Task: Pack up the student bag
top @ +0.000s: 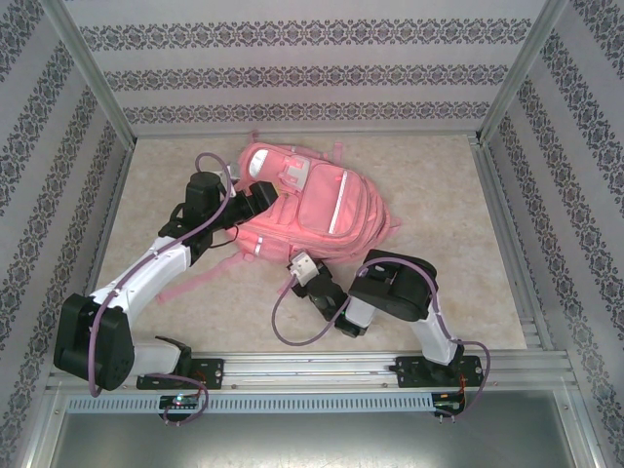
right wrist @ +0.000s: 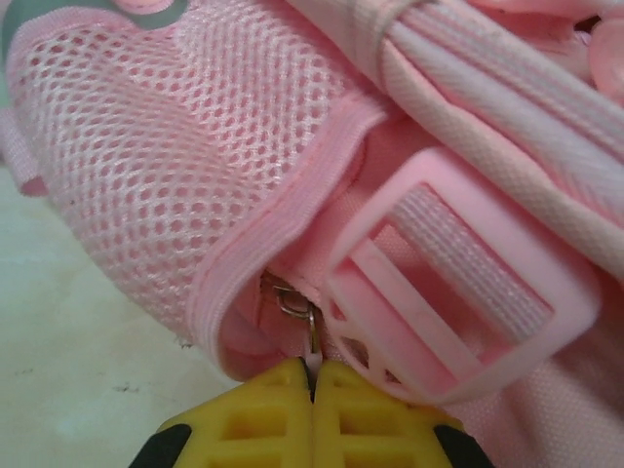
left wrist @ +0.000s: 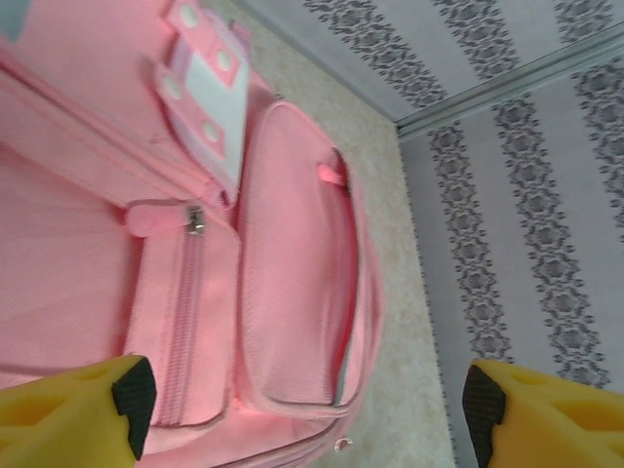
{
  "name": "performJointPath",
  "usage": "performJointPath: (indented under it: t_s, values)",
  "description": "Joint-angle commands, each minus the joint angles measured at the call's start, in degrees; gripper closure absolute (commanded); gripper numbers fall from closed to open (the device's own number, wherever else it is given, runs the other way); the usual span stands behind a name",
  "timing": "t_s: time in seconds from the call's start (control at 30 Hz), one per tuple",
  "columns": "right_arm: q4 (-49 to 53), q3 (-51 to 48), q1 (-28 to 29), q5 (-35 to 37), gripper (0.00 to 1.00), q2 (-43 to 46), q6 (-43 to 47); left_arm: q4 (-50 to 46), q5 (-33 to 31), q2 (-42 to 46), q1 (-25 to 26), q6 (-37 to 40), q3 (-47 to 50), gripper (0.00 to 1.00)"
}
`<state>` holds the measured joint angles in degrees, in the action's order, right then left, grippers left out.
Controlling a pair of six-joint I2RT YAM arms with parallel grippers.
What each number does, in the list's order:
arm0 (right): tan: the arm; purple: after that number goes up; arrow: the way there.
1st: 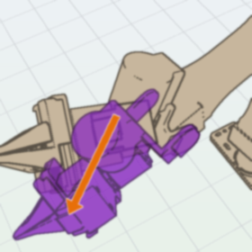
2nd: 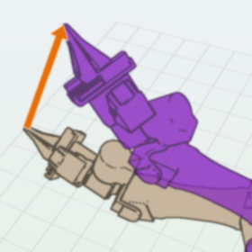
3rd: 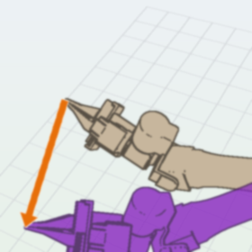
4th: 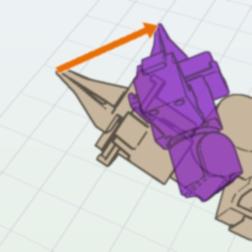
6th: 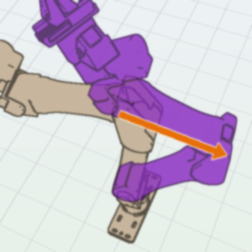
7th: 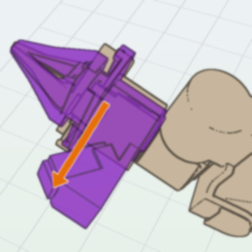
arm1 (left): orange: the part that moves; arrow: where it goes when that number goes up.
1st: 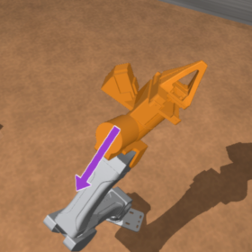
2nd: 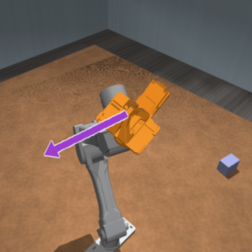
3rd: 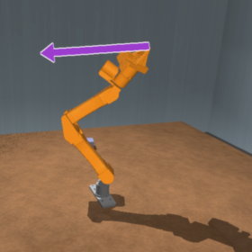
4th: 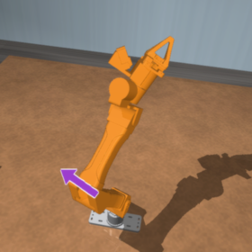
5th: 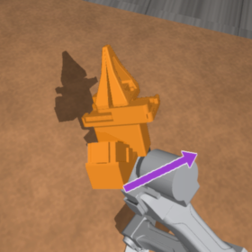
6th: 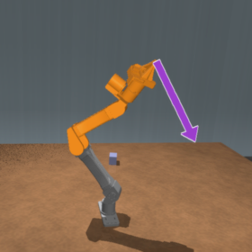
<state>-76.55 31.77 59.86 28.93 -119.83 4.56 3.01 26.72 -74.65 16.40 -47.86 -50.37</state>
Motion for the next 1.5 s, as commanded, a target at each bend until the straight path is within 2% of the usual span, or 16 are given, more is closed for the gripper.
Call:
performJointPath:
  t_s: [0.0, 0.1, 0.17, 0.23, 0.33, 0.5, 0.7, 1.03, 1.2, 1.33, 1.47]
  values:
    - [0.24, -1.77, -0.88, -0.46, 1.0, 2.43, -1.73, -9.08, -6.25, 1.97, -0.71, 1.2, -1.72, 0.11]
    - [1.23, -2.82, -1.41, -2.72, 1.0, 3.99, -1.87, -15.53, -11.99, 4.73, -0.78, -2.88, -0.16, 0.08]
    - [1.51, -3.6, -1.47, -3.79, 1.0, 5.22, -1.31, -17.99, -12.52, 5.88, -0.73, -5.22, 1.34, 0.06]
    - [1.97, -4.53, -1.74, -5.05, 1.0, 6.51, -0.87, -16.56, -10.9, 6.66, -0.7, -7.37, 3.88, 0.05]
    - [3.05, -5.77, -2.52, -8.9, 1.0, 8.32, -0.9, -11.06, -8.67, 7.33, -0.22, -8.83, 8.2, 0.15]
    - [3.34, -7.24, -4.24, -12.16, 1.0, 9.53, -1.71, -10.73, -9.83, 8.9, 1.14, -10.75, 12.23, 0.29]
    - [2.58, -7.91, -6.04, -15.41, 1.0, 9.53, -1.94, -12.23, -14.9, 12.24, 1.55, -11.41, 16.08, 0.35]
    - [1.95, -7.94, -6.24, -17.23, 1.0, 9.09, -1.73, -1.07, -15.61, 0.81, 1.53, -11.71, 15.45, 0.43]
    - [2.41, -8.32, -6.24, -15.9, 1.0, 9.95, -2.44, 1.01, -18.78, -2.24, 1.38, -10.75, 14.67, 0.58]
    - [5.89, -9.16, -6.15, -13.56, 1.0, 12.14, -4.48, 2.3, -21.06, -2.69, 0.56, -11.62, 15.52, 0.78]
    - [10.84, -9.69, -5.98, -12.87, 1.0, 14.61, -6.32, 2.82, -21.61, -2.79, -0.77, -11.71, 15.76, 0.86]
